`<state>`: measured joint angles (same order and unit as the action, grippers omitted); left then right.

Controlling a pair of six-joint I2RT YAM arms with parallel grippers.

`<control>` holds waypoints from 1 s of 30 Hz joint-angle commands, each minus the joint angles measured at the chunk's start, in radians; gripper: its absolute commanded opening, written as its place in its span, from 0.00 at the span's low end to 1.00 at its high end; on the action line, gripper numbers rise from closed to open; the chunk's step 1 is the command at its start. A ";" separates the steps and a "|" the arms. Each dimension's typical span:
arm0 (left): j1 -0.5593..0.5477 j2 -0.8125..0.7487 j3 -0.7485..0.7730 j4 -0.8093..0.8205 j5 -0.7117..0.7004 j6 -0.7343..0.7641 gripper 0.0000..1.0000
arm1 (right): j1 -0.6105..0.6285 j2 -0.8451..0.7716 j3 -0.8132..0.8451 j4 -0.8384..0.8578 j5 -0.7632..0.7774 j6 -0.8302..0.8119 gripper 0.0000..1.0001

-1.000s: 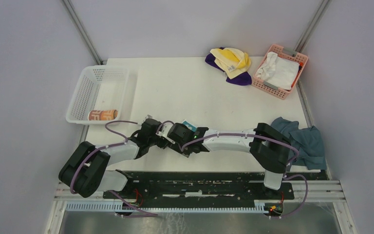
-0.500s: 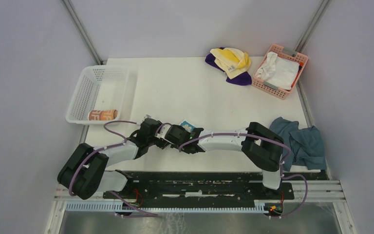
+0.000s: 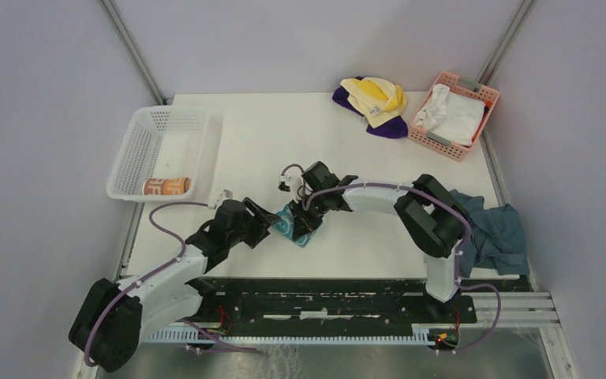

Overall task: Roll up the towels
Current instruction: Roll the towel at the center of the board.

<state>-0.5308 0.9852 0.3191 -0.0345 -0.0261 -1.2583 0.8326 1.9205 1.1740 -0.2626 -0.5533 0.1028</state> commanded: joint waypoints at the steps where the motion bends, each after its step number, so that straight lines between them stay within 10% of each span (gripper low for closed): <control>1: -0.005 -0.050 -0.038 0.029 0.004 -0.015 0.71 | -0.035 0.102 -0.031 0.016 -0.333 0.113 0.05; 17: -0.006 0.216 -0.033 0.246 0.091 -0.016 0.59 | -0.197 0.273 -0.044 0.110 -0.459 0.328 0.10; 30: -0.009 0.330 -0.028 0.208 0.066 -0.043 0.50 | -0.163 -0.185 -0.126 0.007 -0.001 0.124 0.51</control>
<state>-0.5358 1.2938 0.2996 0.2806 0.0883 -1.2934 0.6472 1.9106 1.0687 -0.2192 -0.8398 0.3492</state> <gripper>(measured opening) 0.512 0.496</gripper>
